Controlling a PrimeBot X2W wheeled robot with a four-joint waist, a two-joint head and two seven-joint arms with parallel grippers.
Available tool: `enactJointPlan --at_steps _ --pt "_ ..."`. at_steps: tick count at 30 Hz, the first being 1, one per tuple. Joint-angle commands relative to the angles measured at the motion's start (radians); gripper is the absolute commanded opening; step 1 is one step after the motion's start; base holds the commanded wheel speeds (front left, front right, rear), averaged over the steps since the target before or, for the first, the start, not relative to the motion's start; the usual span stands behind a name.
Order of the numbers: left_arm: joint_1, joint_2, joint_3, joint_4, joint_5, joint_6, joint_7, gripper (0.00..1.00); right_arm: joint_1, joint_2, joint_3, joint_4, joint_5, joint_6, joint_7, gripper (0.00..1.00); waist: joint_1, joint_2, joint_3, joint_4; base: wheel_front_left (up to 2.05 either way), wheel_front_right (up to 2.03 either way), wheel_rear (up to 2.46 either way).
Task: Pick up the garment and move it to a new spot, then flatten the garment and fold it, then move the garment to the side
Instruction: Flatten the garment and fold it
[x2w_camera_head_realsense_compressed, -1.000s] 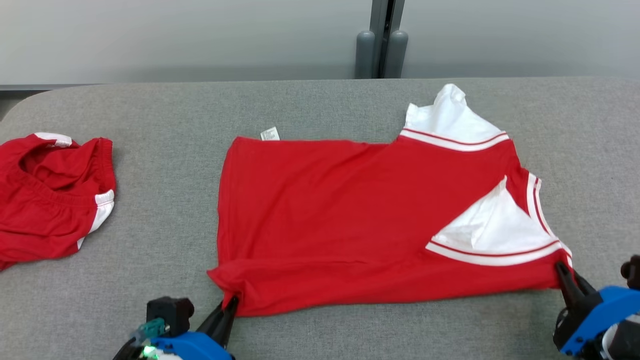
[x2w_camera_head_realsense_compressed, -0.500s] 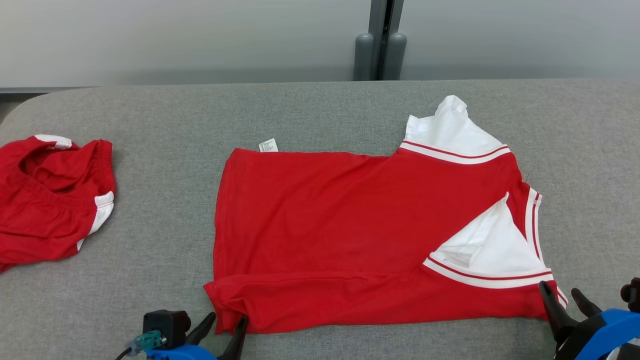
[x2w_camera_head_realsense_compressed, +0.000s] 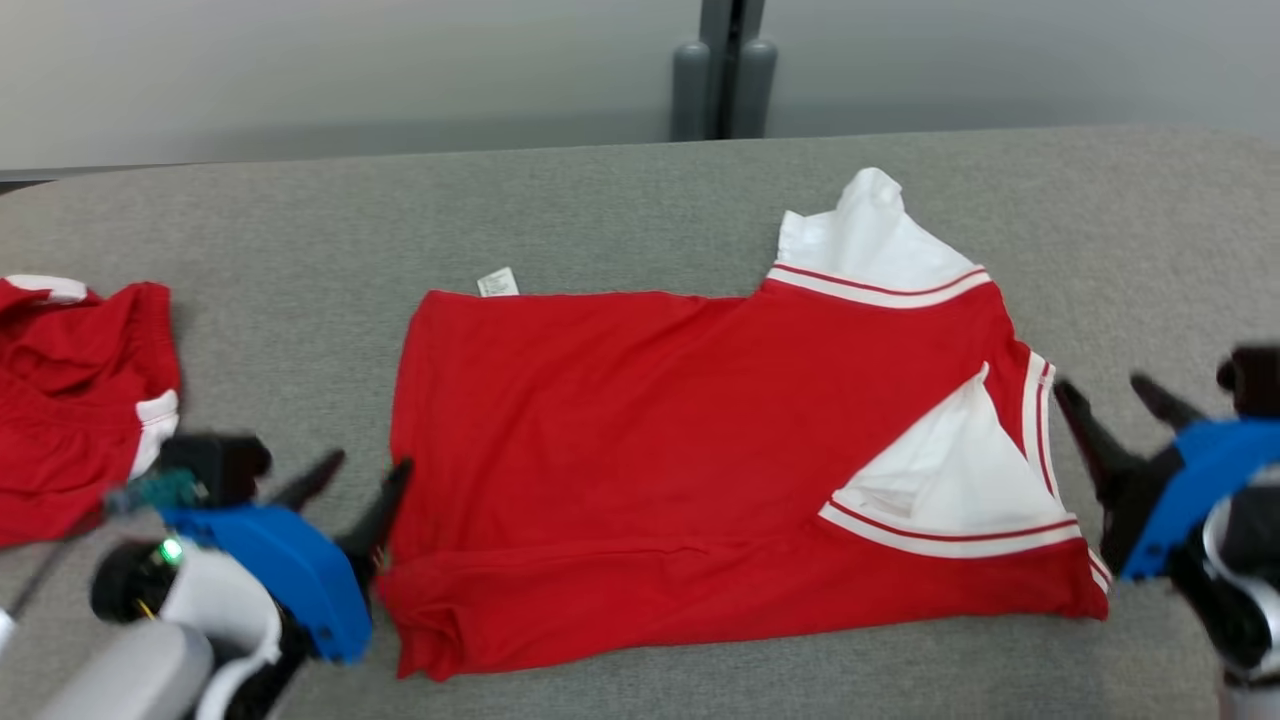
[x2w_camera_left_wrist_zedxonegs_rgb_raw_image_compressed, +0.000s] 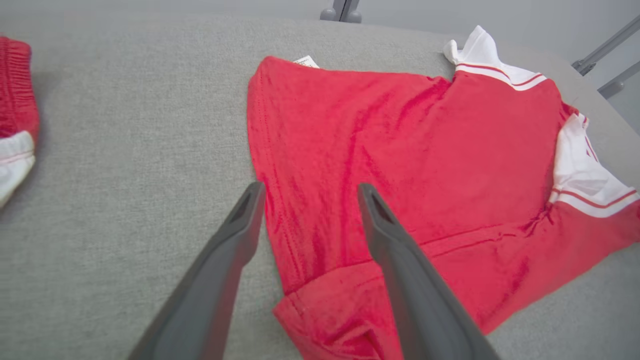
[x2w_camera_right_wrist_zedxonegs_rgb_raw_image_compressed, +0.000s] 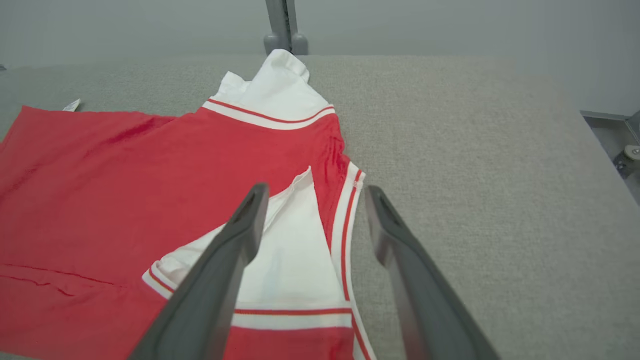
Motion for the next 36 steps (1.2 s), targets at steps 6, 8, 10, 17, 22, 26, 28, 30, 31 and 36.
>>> enactJointPlan --at_steps 6,8,10,17,22,26,28,30,31,36 --pt "-0.209 0.042 0.049 0.092 -0.056 -0.06 0.131 1.0 -0.301 -0.065 0.17 0.102 0.059 0.0 0.048 1.0 0.0 0.0 0.059 -0.057 0.0 0.0 0.0" --pt "-0.269 0.053 0.048 0.133 -0.071 -0.084 0.186 1.0 -0.386 -0.075 0.219 0.145 0.075 0.0 0.048 1.0 0.0 0.0 0.081 -0.072 0.0 0.0 0.0" --pt "-0.319 0.054 0.061 0.172 -0.094 -0.096 0.224 1.0 -0.46 -0.069 0.261 0.191 0.091 0.0 0.034 1.0 0.0 0.0 0.101 -0.091 0.0 0.0 0.0" --pt "-0.422 0.083 0.04 0.248 -0.092 -0.133 0.331 1.0 -0.64 -0.053 0.346 0.345 0.113 0.0 -0.036 1.0 0.0 0.0 0.161 -0.132 0.0 0.0 0.0" --pt "-0.477 0.085 0.023 0.286 -0.061 -0.133 0.348 1.0 -0.737 -0.056 0.376 0.442 0.127 0.0 -0.102 1.0 0.0 0.0 0.214 -0.147 0.0 0.0 0.0" --pt "-0.513 0.074 0.017 0.315 -0.037 -0.139 0.341 1.0 -0.789 -0.065 0.385 0.5 0.137 0.0 -0.134 1.0 0.0 0.0 0.262 -0.151 0.0 0.0 0.0" --pt "-0.533 0.078 0.01 0.33 -0.02 -0.135 0.346 1.0 -0.811 -0.067 0.386 0.523 0.146 0.0 -0.149 1.0 0.0 0.0 0.284 -0.153 0.0 0.0 0.0" --pt "-0.551 0.082 0.0 0.343 -0.002 -0.128 0.35 1.0 -0.828 -0.069 0.385 0.545 0.15 0.0 -0.166 1.0 0.0 0.0 0.303 -0.154 0.0 0.0 0.0" --pt "-0.557 0.081 -0.004 0.351 0.005 -0.124 0.349 1.0 -0.835 -0.068 0.387 0.556 0.154 0.0 -0.174 1.0 0.0 0.0 0.309 -0.155 0.0 0.0 0.0" --pt "-0.566 0.063 -0.029 0.383 0.021 -0.131 0.371 0.43 -0.864 -0.062 0.396 0.608 0.17 0.0 -0.195 1.0 0.0 0.0 0.336 -0.152 0.0 0.0 0.0"
